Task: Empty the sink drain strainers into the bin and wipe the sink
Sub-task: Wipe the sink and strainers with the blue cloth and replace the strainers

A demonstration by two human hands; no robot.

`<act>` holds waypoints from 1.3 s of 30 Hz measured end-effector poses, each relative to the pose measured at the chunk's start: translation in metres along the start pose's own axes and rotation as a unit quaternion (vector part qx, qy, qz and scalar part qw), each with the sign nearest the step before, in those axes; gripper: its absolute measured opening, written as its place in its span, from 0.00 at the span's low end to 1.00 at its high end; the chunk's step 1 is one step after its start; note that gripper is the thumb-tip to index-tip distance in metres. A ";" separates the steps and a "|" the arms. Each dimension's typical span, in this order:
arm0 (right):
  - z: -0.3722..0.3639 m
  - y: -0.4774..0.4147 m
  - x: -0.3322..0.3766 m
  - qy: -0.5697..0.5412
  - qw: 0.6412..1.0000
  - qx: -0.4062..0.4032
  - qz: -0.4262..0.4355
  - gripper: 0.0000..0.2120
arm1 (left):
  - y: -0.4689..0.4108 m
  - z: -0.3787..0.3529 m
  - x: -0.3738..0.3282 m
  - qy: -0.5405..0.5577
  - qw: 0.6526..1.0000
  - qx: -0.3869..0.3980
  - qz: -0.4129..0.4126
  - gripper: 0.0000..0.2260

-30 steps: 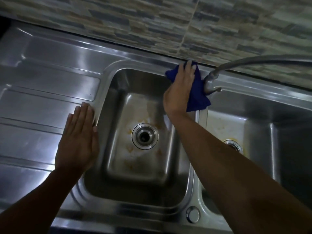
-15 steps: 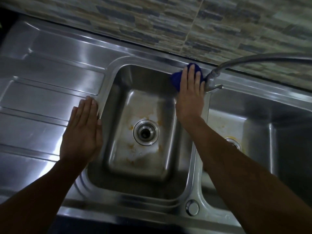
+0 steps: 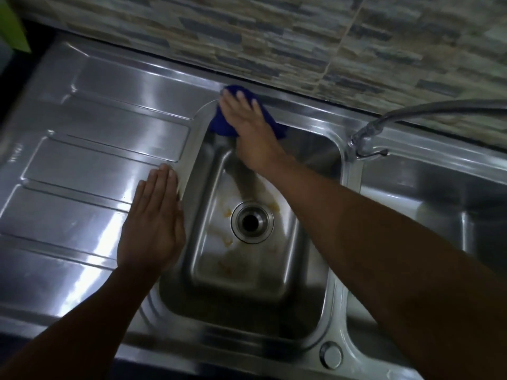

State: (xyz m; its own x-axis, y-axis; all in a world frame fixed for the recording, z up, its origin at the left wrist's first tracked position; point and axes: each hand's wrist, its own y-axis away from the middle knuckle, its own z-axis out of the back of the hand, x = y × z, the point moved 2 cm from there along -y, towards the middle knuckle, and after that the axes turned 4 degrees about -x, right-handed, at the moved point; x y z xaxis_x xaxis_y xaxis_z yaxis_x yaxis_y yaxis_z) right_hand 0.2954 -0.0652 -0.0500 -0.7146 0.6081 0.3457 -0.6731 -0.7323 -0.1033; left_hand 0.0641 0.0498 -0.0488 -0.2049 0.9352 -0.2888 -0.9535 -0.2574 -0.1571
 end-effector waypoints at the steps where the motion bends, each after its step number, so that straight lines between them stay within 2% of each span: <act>1: -0.004 -0.013 0.009 -0.005 1.000 0.017 0.007 0.46 | 0.000 0.000 0.000 0.000 1.000 0.002 0.000 0.25; 6: -0.004 -0.010 0.002 0.050 0.998 0.041 0.018 0.48 | -0.001 0.001 0.002 0.008 1.000 0.014 0.005 0.25; 10: 0.019 0.052 -0.043 0.112 0.992 -0.002 -0.064 0.47 | 0.000 0.001 0.004 0.007 1.000 0.013 -0.003 0.25; 14: 0.040 0.110 -0.073 0.161 0.975 0.002 -0.154 0.44 | 0.000 0.002 0.001 0.006 1.000 0.017 0.002 0.25; 19: 0.034 0.114 -0.061 0.202 0.957 0.019 -0.208 0.43 | 0.002 0.001 0.001 0.008 1.000 0.006 0.004 0.25; 23: 0.034 0.103 -0.057 0.167 0.959 0.011 -0.227 0.43 | 0.001 -0.003 0.003 0.004 1.000 -0.002 0.002 0.25; 26: 0.029 0.079 -0.044 0.124 0.971 0.007 -0.202 0.46 | 0.001 -0.002 0.004 0.014 1.000 -0.005 -0.001 0.24; 31: 0.014 0.024 0.006 0.044 0.994 0.058 -0.087 0.44 | 0.004 0.009 0.012 0.084 0.996 0.007 -0.002 0.25; 35: 0.004 -0.013 0.047 0.012 0.995 0.098 -0.026 0.41 | 0.031 0.022 0.041 0.003 1.000 0.011 0.006 0.27; 39: -0.008 0.000 0.082 -0.007 0.994 0.112 0.015 0.37 | 0.056 0.026 0.061 -0.046 0.999 -0.010 0.024 0.25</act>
State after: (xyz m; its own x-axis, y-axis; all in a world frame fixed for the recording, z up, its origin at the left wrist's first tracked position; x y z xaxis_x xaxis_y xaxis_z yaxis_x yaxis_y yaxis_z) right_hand 0.2350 -0.0133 -0.0293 -0.7298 0.5824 0.3580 -0.5915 -0.8005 0.0965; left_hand -0.0078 0.0991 -0.0503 -0.2707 0.9398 -0.2085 -0.9378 -0.3064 -0.1636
